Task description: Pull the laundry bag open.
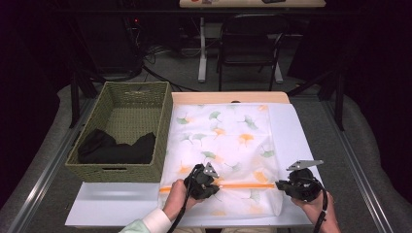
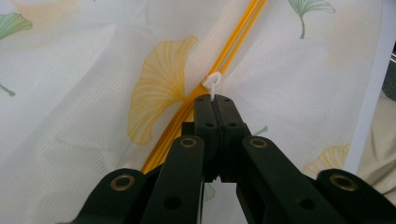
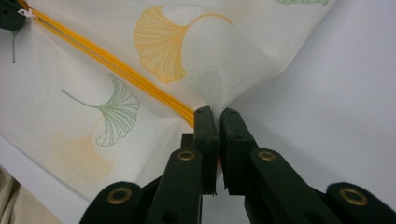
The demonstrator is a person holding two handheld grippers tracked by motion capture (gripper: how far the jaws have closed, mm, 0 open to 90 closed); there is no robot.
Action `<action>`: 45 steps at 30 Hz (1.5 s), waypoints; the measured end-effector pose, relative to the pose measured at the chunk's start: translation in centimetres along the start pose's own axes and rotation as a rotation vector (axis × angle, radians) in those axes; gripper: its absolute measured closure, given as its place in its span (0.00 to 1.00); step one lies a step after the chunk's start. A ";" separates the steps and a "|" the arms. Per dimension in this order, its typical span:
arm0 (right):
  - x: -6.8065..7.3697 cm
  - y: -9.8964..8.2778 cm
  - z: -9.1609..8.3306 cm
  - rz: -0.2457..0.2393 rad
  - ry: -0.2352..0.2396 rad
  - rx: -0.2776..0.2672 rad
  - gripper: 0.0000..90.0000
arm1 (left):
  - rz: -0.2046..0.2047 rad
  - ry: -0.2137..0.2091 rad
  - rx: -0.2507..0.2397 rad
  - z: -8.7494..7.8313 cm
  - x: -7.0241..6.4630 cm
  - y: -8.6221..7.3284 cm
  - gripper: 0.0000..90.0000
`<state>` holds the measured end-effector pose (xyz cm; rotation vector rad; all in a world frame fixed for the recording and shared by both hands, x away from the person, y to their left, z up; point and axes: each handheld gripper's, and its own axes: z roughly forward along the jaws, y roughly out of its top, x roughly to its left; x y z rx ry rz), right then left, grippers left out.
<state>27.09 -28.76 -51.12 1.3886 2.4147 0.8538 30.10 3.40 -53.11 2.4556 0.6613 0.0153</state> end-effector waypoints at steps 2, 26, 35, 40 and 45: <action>0.0 0.0 0.0 0.001 -0.002 0.001 0.96 | 0.002 0.002 0.003 -0.3 0.2 -0.2 1.00; -0.1 0.0 0.1 -0.004 -0.011 0.007 0.96 | -0.053 0.048 0.017 -3.0 1.8 -3.0 1.00; -0.1 0.0 0.1 -0.003 -0.014 0.005 0.96 | -0.086 0.065 0.018 -4.3 2.3 -4.8 1.00; -0.1 0.0 0.1 -0.009 -0.019 0.010 0.96 | -0.104 0.078 0.021 -5.0 2.3 -5.8 1.00; -0.1 0.0 0.2 -0.007 -0.021 0.012 0.96 | -0.121 0.082 0.021 -5.6 2.7 -6.5 1.00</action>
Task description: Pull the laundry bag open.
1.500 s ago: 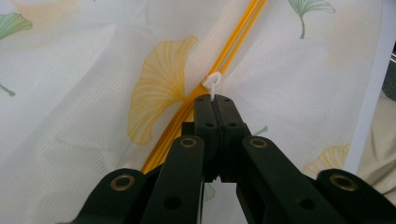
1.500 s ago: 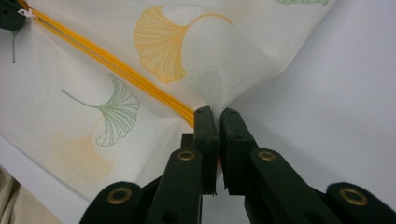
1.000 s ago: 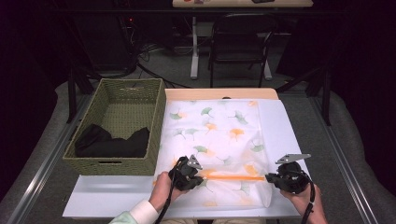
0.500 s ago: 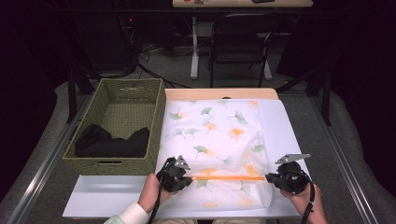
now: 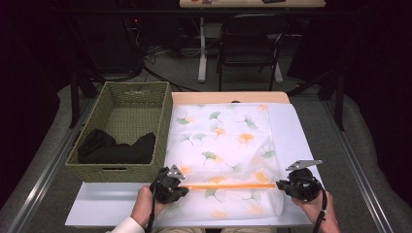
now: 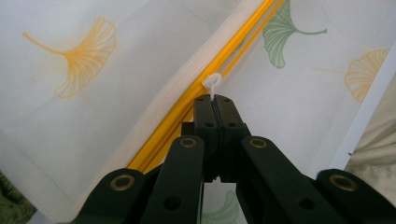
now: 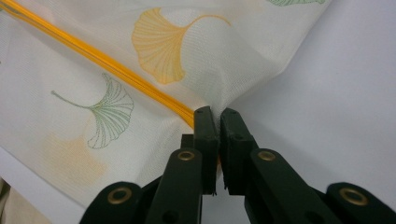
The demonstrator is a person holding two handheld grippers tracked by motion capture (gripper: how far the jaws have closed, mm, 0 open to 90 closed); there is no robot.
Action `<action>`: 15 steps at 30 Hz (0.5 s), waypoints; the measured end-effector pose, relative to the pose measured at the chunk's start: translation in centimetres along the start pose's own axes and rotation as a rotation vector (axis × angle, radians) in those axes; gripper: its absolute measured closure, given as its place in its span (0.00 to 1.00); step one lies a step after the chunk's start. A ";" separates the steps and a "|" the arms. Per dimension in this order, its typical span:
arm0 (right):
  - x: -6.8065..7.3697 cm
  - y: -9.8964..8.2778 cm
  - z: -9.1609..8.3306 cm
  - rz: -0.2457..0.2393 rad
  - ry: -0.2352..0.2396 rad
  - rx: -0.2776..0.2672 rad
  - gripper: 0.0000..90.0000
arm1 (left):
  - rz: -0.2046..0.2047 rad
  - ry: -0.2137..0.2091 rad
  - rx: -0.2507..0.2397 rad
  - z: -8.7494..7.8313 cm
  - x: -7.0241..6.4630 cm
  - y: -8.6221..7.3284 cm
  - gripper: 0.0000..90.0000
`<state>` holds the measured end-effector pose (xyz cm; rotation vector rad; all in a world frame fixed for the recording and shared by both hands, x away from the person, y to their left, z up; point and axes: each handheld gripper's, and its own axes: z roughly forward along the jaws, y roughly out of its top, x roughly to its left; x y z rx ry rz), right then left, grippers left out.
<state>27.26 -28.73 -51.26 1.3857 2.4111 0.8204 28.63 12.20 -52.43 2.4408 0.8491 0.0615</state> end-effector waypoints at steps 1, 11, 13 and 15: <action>0.0 0.0 0.0 0.006 -0.001 0.000 0.96 | -0.002 0.008 -0.001 -0.1 0.2 -0.3 1.00; -0.1 -0.1 0.1 0.004 -0.008 0.007 0.96 | -0.029 0.039 0.020 -1.0 0.8 -1.7 1.00; -0.1 -0.1 0.1 0.003 -0.007 0.007 0.96 | -0.037 0.042 0.020 -1.1 1.0 -2.0 1.00; 0.0 -0.1 0.2 0.008 -0.009 0.013 0.96 | -0.043 0.046 0.023 -1.3 1.2 -2.3 1.00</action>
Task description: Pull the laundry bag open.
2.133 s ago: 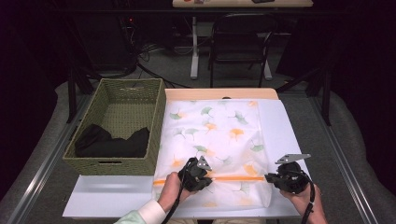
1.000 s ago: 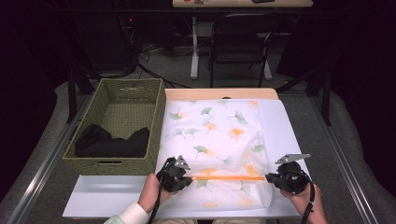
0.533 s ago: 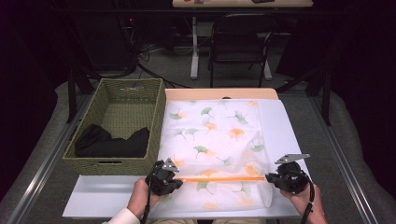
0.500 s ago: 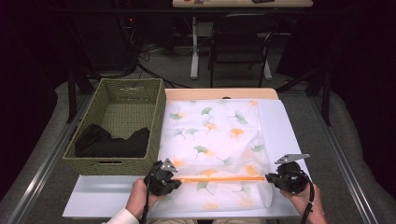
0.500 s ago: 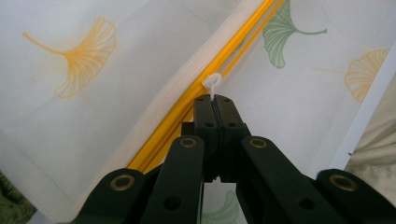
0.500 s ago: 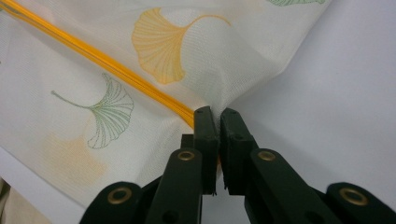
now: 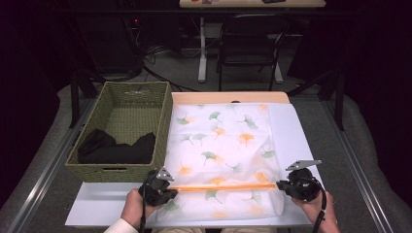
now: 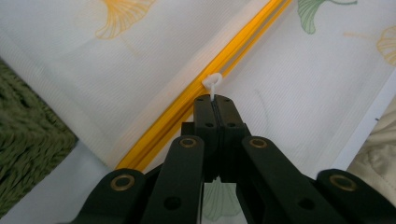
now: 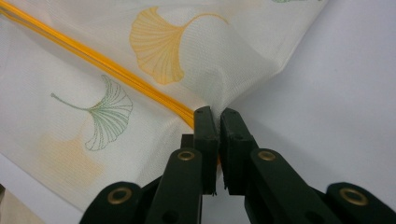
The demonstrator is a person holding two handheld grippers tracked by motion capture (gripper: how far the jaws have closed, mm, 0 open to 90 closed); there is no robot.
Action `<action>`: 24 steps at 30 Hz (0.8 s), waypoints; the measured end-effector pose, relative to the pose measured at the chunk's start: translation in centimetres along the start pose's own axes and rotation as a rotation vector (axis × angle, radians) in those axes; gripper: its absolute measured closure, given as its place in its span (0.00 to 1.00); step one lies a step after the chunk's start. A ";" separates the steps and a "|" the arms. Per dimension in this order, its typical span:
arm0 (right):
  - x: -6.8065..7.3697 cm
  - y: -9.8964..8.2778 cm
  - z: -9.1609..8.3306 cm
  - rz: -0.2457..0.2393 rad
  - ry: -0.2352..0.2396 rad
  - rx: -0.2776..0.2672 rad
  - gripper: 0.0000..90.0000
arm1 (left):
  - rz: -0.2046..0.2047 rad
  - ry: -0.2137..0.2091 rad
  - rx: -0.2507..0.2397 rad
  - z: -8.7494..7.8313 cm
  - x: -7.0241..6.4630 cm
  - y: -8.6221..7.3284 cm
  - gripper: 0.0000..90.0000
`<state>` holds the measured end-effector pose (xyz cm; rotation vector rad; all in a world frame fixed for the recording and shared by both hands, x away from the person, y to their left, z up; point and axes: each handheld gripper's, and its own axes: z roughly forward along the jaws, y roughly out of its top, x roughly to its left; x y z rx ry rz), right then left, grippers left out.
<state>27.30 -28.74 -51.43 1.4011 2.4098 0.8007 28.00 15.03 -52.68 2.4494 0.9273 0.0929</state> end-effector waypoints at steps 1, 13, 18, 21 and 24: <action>0.0 0.0 0.0 -0.001 -0.002 0.000 0.96 | 0.000 0.004 0.006 -0.1 0.1 -0.1 1.00; 0.0 0.0 0.0 -0.007 -0.004 -0.005 0.96 | -0.026 0.021 0.027 -1.1 1.2 -1.0 1.00; 0.0 0.0 0.1 -0.008 -0.002 -0.004 0.96 | -0.033 0.033 0.049 -1.3 1.7 -1.4 1.00; 0.0 0.0 0.0 -0.005 0.002 -0.014 0.96 | -0.055 0.024 0.039 -1.4 2.1 -1.7 1.00; 0.1 0.0 0.0 -0.004 0.003 -0.013 0.96 | -0.063 0.026 0.044 -1.5 2.2 -1.9 1.00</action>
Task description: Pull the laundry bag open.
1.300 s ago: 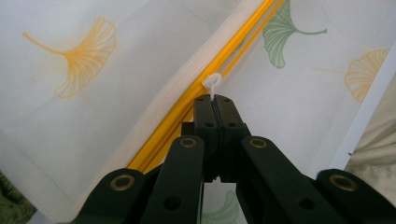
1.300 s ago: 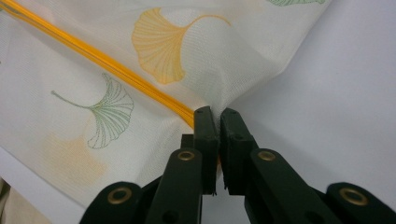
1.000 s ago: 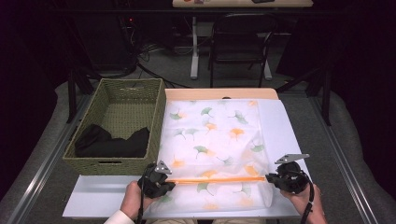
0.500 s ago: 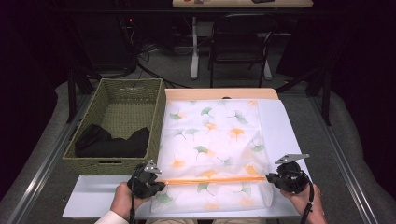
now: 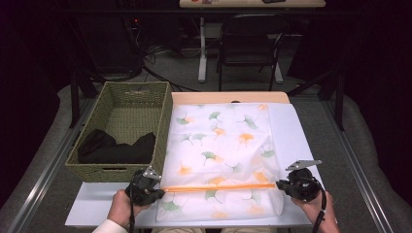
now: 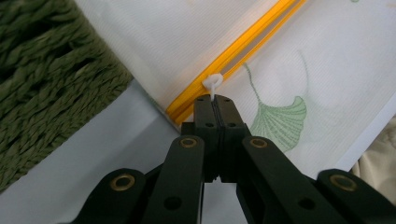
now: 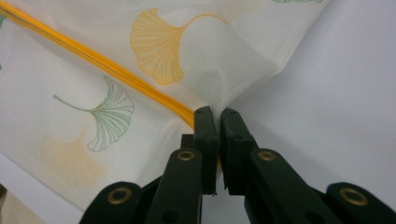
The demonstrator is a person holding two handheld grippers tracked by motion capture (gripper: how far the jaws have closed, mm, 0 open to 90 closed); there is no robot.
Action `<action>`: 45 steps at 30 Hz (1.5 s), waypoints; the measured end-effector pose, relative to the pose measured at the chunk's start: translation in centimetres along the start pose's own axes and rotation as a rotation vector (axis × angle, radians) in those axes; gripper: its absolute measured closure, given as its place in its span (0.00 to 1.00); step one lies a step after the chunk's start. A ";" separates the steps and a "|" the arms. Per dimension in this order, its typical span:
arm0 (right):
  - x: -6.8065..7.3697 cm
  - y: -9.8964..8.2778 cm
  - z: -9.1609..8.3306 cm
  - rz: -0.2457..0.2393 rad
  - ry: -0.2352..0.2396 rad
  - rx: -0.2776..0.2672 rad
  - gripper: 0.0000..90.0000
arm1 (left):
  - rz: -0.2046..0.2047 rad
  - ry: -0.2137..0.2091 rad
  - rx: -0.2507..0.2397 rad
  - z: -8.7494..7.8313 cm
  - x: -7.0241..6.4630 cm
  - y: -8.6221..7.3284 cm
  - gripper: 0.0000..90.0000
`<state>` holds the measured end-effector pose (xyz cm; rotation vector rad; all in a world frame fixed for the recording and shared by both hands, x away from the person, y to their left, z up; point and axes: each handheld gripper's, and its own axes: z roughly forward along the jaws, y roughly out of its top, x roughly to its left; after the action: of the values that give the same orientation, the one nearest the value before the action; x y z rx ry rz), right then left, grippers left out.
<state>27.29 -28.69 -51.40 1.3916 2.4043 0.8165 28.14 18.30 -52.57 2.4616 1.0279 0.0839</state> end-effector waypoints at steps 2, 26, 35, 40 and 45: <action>0.0 0.0 0.0 0.000 0.001 0.001 0.96 | -0.004 0.006 0.003 -0.1 0.1 -0.1 1.00; 0.7 0.0 0.6 -0.025 0.015 0.009 0.95 | -0.010 0.067 0.036 -0.6 1.3 -0.8 0.99; 0.8 -0.1 0.6 -0.009 0.031 0.017 0.94 | 0.001 -0.005 0.056 -0.6 0.7 -0.6 0.92; 0.7 -0.1 0.6 -0.002 0.038 0.021 0.93 | 0.018 -0.035 0.054 -0.4 0.1 -0.4 0.89; 0.8 -0.3 0.8 -0.006 0.029 0.041 0.87 | 0.018 -0.049 0.043 0.1 0.1 -0.2 0.85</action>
<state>27.09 -27.86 -52.15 1.3965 2.4592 0.7949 28.09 18.43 -52.80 2.4988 0.9965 0.0068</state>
